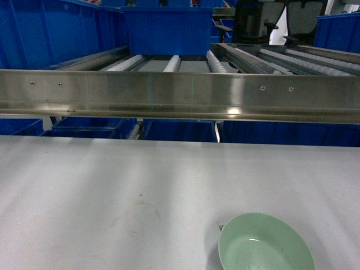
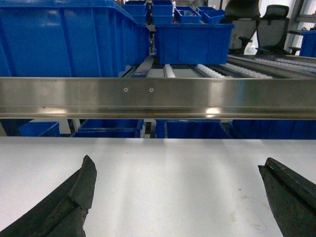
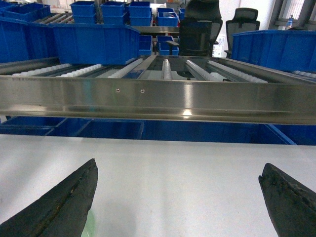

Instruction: Place green bowl on second shelf with right arm

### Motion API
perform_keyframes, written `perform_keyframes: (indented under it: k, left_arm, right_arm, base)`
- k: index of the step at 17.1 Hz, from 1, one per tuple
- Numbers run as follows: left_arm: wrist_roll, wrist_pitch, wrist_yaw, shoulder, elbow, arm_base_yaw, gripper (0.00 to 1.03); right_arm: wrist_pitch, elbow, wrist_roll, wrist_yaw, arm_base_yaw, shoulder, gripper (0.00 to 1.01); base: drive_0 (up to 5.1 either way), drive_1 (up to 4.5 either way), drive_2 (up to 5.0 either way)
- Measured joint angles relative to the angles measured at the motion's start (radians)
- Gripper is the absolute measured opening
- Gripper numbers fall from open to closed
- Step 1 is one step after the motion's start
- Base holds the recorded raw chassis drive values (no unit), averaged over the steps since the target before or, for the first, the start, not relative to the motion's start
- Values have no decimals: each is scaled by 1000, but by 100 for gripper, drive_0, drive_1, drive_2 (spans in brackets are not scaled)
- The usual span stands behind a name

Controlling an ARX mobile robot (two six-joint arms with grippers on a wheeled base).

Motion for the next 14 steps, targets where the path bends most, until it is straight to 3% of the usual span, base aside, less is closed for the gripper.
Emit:
perform_keyframes:
  k: [4, 5, 6, 7, 8, 9, 10, 11, 14]
  left_arm:
    - [0, 0, 0, 0, 0, 0, 98]
    - [0, 0, -1, 0, 0, 0, 98]
    - [1, 1, 5, 0, 0, 0, 98]
    - [0, 0, -1, 0, 0, -2, 98]
    - [0, -1, 0, 0, 0, 3, 98]
    - [0, -1, -2, 0, 0, 2, 98]
    - [0, -1, 1, 0, 0, 2, 98]
    - [0, 2, 4, 0, 0, 0, 98]
    - [0, -1, -3, 0, 0, 0, 98]
  right_arm:
    - [28, -2, 0, -1, 0, 11, 98]
    - [479, -14, 7, -4, 10, 285, 98]
    - [542, 0, 14, -35, 17, 445, 98]
    - [526, 0, 43, -105, 21, 654, 98]
    - [645, 18, 67, -183, -6, 798, 98]
    - [653, 76, 86, -179, 18, 892, 98]
    - [622, 138, 126, -262, 22, 969, 98]
    - [679, 172, 165, -343, 17, 1059, 98]
    - [775, 203, 208, -346, 15, 1244, 98]
  base:
    - [0, 0, 0]
    - [0, 0, 0]
    - [0, 0, 0]
    - [0, 0, 0]
    - [0, 0, 0]
    - [0, 0, 0]
    - [0, 0, 0]
    - [0, 0, 0]
    - [0, 0, 0]
